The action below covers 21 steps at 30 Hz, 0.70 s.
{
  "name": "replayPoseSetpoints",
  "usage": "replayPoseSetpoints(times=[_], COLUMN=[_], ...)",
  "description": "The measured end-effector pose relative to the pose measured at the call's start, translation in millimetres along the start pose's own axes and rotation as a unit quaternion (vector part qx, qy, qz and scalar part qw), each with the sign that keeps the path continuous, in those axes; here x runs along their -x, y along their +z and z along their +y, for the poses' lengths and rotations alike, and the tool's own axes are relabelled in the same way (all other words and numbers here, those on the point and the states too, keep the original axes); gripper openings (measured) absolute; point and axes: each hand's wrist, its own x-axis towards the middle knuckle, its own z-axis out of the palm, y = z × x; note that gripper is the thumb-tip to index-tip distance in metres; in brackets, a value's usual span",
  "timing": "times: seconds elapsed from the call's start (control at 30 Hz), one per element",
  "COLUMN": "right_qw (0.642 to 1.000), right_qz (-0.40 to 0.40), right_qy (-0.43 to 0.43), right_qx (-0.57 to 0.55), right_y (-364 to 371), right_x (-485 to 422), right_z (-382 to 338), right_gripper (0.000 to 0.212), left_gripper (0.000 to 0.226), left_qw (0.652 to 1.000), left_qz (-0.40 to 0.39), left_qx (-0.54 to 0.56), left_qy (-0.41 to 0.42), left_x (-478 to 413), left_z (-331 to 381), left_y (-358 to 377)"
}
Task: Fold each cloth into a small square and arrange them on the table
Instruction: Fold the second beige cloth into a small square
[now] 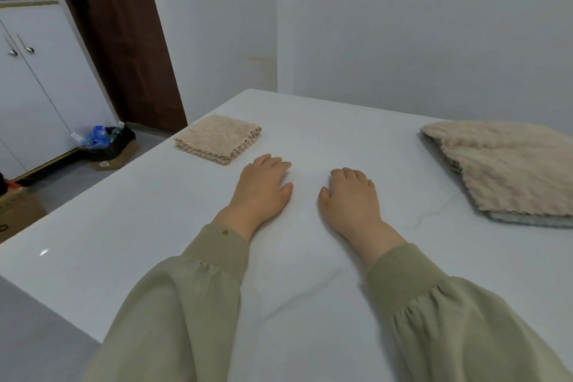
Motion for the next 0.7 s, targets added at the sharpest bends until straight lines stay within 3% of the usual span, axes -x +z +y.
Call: replayPoseSetpoints(times=[0.2,0.43,0.7], right_qw=[0.999,0.998,0.979], right_qz=[0.042,0.043,0.025], right_qy=[0.026,0.043,0.183], right_qx=[-0.007,0.017,0.091], right_y=[-21,-34,-46], right_x=[50,83,67], right_z=[58,101,127], right_gripper=[0.014,0.04,0.048], left_gripper=[0.045,0.053,0.061], left_qw=[1.0,0.994,0.989], left_qz=[-0.006,-0.102,-0.12], left_qx=[0.024,-0.031,-0.068], left_qy=[0.018,0.023,0.045], left_x=[30,51,37], left_z=[73,133,126], left_y=[13,39,43])
